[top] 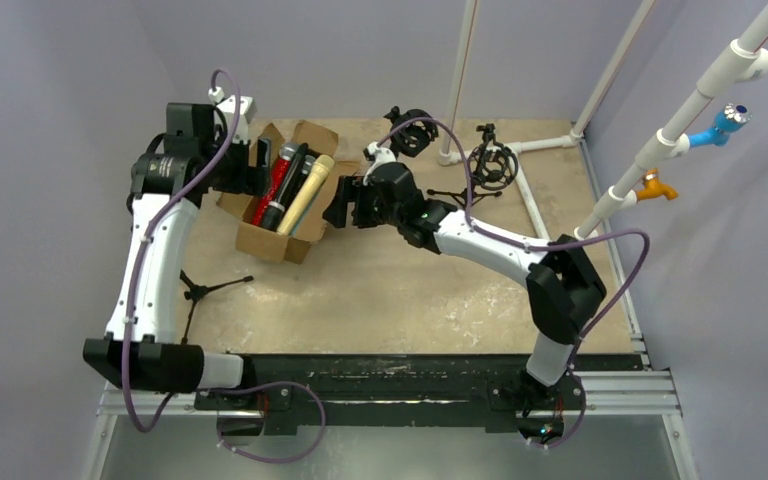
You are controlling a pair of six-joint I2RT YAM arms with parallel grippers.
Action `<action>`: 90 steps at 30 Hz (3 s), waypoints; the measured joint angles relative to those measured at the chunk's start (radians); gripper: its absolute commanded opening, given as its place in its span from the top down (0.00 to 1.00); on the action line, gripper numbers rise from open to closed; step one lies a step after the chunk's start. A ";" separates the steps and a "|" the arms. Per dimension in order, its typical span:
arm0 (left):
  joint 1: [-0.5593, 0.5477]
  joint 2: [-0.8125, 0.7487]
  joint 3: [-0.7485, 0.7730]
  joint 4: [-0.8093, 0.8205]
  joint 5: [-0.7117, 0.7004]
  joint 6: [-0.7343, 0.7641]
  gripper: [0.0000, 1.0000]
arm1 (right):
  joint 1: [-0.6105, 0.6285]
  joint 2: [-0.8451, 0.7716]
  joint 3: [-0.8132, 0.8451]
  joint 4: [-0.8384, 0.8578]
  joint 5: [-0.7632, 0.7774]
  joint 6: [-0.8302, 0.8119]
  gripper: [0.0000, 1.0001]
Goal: Attach the microphones to the stand
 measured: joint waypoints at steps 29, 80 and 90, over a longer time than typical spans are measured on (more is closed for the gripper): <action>0.047 -0.095 -0.124 0.011 -0.058 0.101 0.08 | 0.014 -0.031 -0.055 -0.112 -0.089 0.026 1.00; -0.065 0.623 0.409 -0.024 0.225 0.252 0.00 | 0.020 -0.055 -0.076 -0.195 -0.441 -0.418 1.00; 0.000 0.715 0.445 -0.016 0.433 0.136 0.00 | 0.019 -0.049 -0.075 -0.180 -0.472 -0.451 1.00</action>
